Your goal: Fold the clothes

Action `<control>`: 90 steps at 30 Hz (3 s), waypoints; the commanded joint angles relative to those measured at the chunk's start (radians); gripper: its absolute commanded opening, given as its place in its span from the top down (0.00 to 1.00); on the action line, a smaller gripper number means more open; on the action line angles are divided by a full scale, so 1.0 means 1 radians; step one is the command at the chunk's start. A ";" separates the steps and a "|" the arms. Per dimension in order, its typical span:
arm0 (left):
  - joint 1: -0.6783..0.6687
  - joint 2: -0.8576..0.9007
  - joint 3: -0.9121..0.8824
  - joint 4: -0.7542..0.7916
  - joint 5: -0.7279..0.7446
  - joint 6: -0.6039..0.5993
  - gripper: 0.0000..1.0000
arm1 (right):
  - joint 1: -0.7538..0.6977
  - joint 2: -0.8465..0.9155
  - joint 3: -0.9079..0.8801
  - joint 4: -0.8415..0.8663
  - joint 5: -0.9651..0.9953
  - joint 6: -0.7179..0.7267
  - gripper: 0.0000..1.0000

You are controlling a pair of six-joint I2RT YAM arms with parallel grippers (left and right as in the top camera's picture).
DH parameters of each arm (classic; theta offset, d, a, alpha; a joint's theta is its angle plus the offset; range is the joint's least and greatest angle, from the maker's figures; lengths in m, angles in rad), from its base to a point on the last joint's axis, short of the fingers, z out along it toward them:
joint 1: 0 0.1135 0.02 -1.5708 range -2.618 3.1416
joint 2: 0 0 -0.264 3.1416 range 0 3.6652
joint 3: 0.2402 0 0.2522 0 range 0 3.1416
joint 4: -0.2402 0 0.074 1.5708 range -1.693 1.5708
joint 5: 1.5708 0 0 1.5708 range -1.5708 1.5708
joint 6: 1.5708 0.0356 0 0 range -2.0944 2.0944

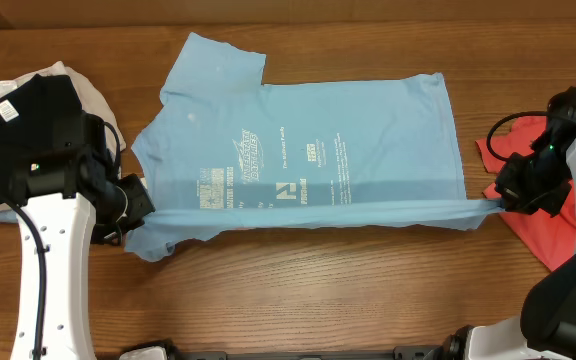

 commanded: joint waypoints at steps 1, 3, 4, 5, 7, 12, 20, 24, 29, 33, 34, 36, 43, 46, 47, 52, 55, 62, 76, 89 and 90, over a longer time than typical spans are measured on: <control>0.005 0.045 -0.008 0.013 -0.007 0.020 0.96 | -0.003 -0.021 -0.002 0.017 0.005 -0.003 0.90; 0.005 0.073 -0.008 0.020 -0.003 0.019 0.96 | -0.003 -0.021 -0.002 0.021 0.002 -0.003 0.89; 0.004 0.089 -0.008 0.024 -0.002 0.019 0.96 | -0.003 -0.021 -0.002 0.021 0.001 -0.003 0.88; 0.004 0.102 -0.008 0.025 -0.003 0.019 0.96 | -0.003 -0.021 -0.002 0.021 0.001 -0.003 0.87; 0.004 0.127 -0.008 0.031 -0.002 0.019 0.96 | 0.002 -0.021 -0.002 0.022 0.001 -0.003 0.87; 0.004 0.171 -0.008 0.068 -0.002 0.019 0.96 | 0.056 -0.020 -0.002 0.051 0.002 -0.019 0.86; 0.004 0.181 -0.009 0.087 -0.003 0.020 0.96 | 0.105 -0.015 -0.005 0.067 0.002 -0.021 0.78; 0.004 0.181 -0.009 0.088 -0.003 0.020 0.96 | 0.104 -0.015 -0.034 0.023 0.002 -0.021 0.75; 0.004 0.181 -0.009 0.092 -0.003 0.020 0.96 | 0.102 -0.014 -0.114 0.055 -0.019 -0.021 0.75; 0.004 0.181 -0.009 0.092 -0.003 0.020 0.96 | 0.103 -0.013 -0.191 0.097 -0.059 -0.021 0.75; 0.004 0.181 -0.009 0.092 -0.003 0.020 0.96 | 0.103 -0.013 -0.213 0.115 -0.058 -0.021 0.75; 0.004 0.181 -0.009 0.093 -0.003 0.020 0.96 | 0.103 -0.013 -0.251 0.151 -0.059 -0.020 0.75; 0.004 0.181 -0.009 0.094 -0.003 0.027 0.96 | 0.102 -0.011 -0.354 0.272 -0.093 -0.013 0.73; 0.004 0.181 -0.009 0.095 -0.003 0.027 0.96 | 0.102 -0.011 -0.388 0.328 -0.092 -0.013 0.69; 0.004 0.181 -0.009 0.095 -0.003 0.027 0.96 | 0.102 -0.009 -0.397 0.344 -0.092 -0.013 0.69; 0.004 0.181 -0.009 0.094 -0.003 0.027 0.96 | 0.101 0.000 -0.417 0.397 -0.081 0.019 0.68; 0.004 0.181 -0.009 0.093 -0.003 0.027 0.96 | 0.101 0.008 -0.425 0.406 -0.081 0.032 0.68; 0.004 0.181 -0.009 0.094 -0.003 0.027 0.96 | 0.101 0.026 -0.451 0.440 -0.081 0.033 0.69; 0.004 0.181 -0.009 0.093 -0.003 0.027 0.96 | 0.101 0.026 -0.436 0.433 -0.081 0.032 0.96; 0.004 0.182 -0.009 0.226 0.004 0.026 0.96 | 0.100 0.026 -0.116 0.338 -0.081 0.031 0.96; 0.004 0.182 -0.009 0.238 0.010 0.026 0.96 | 0.100 0.026 -0.116 0.343 -0.081 0.031 0.96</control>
